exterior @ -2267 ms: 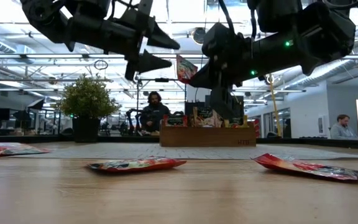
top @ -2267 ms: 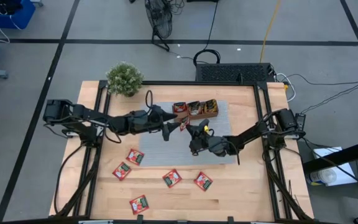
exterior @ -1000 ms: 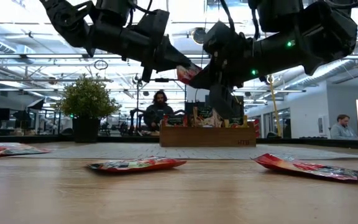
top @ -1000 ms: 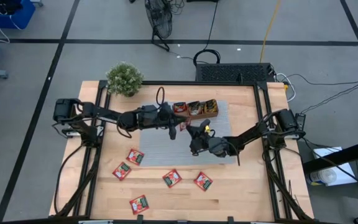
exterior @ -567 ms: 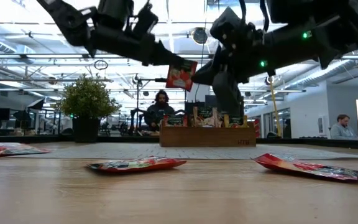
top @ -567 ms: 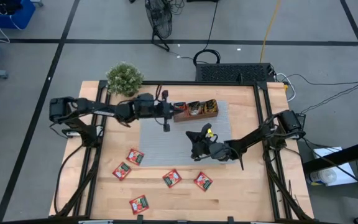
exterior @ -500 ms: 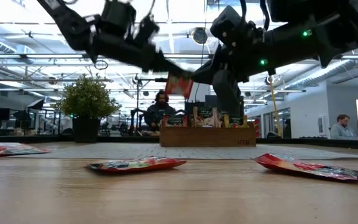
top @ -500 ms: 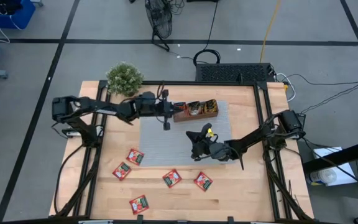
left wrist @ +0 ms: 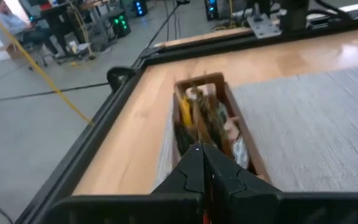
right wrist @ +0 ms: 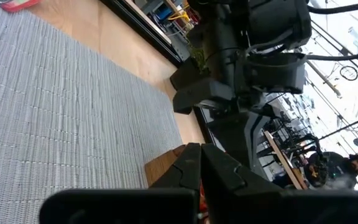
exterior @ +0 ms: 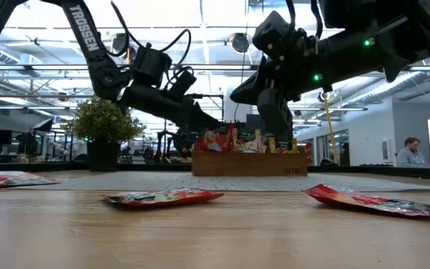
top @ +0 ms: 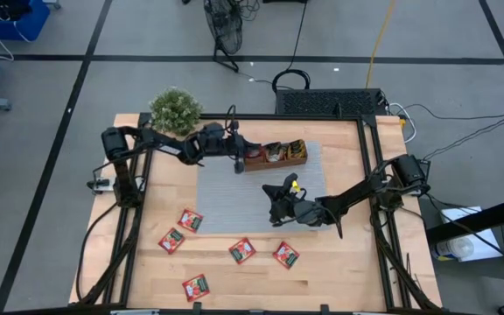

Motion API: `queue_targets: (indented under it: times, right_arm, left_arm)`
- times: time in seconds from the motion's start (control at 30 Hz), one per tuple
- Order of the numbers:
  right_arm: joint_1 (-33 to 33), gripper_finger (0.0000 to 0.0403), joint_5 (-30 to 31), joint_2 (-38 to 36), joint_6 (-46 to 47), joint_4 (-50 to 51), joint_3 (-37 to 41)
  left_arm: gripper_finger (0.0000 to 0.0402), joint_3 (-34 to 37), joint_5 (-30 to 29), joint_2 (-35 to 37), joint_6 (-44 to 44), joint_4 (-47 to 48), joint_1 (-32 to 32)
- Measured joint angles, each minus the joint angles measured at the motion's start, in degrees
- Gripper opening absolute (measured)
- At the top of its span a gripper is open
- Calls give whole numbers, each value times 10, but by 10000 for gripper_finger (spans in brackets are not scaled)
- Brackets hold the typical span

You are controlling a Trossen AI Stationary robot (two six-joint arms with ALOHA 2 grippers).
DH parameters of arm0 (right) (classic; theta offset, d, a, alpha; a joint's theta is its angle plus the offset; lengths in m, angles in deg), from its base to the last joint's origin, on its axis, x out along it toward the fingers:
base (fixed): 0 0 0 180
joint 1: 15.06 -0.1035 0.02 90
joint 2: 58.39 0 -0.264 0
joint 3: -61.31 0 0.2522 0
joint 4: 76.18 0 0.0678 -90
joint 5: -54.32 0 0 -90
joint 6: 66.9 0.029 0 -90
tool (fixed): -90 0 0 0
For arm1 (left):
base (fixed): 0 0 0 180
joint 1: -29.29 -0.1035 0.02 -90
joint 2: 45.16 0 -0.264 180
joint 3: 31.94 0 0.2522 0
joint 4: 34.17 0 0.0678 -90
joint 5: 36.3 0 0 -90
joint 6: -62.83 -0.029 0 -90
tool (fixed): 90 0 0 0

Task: Pick & Place Tea
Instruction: Put the red tea bag into the left section of the wooden organizer

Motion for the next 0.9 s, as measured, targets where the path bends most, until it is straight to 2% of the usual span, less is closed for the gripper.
queue_targets:
  times: [0.53,0.9]
  right_arm:
    - [9,0,0,0,0,-2,13]
    - [8,0,0,0,1,-12,13]
  left_arm:
    - [4,18,-11,1,20,-1,-8]
    - [122,18,-116,1,70,3,-8]
